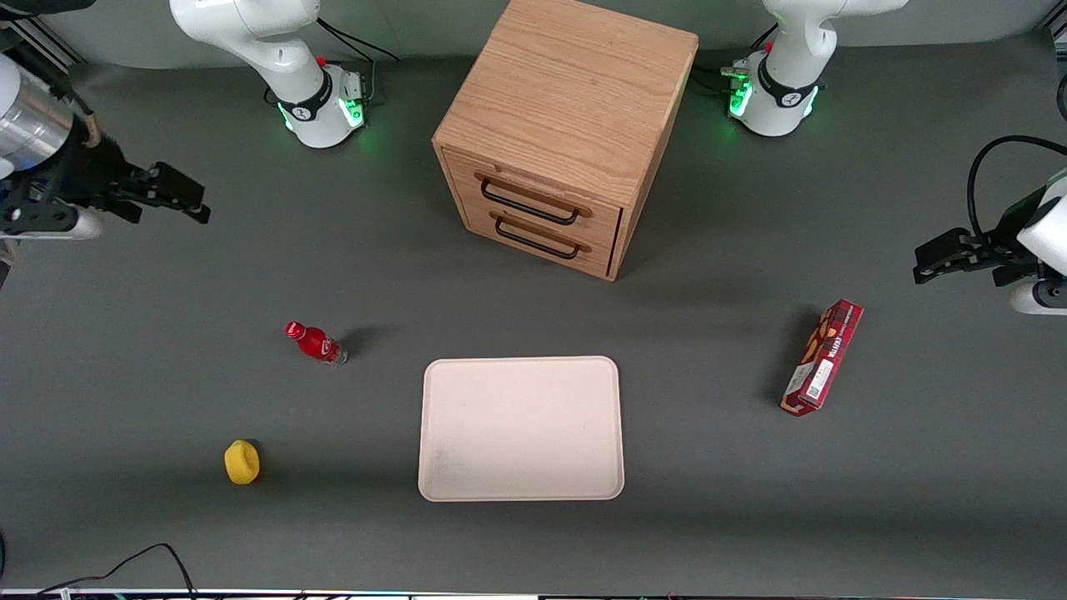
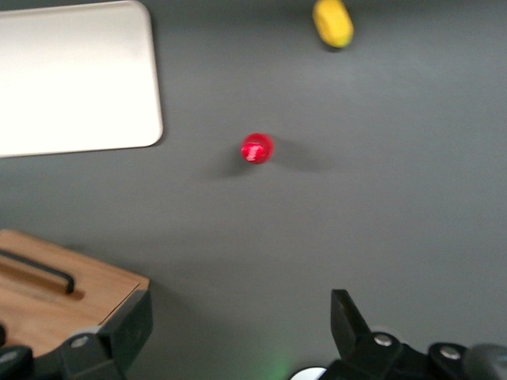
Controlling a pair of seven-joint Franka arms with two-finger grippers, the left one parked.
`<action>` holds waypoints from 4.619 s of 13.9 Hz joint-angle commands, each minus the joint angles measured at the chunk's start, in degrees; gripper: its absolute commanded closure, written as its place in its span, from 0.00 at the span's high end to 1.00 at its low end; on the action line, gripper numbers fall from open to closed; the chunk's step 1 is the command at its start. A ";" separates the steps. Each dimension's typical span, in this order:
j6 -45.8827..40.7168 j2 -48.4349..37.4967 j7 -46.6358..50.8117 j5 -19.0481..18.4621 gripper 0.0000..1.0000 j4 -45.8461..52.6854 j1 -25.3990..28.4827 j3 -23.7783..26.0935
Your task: Open upper drawer
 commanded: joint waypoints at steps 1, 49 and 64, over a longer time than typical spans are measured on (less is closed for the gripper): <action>-0.99 0.63 -2.01 1.38 1.00 2.06 0.21 4.64; 21.95 41.31 -25.91 9.73 1.00 13.83 3.11 26.11; 19.58 51.16 -34.86 10.26 1.00 32.38 2.23 18.47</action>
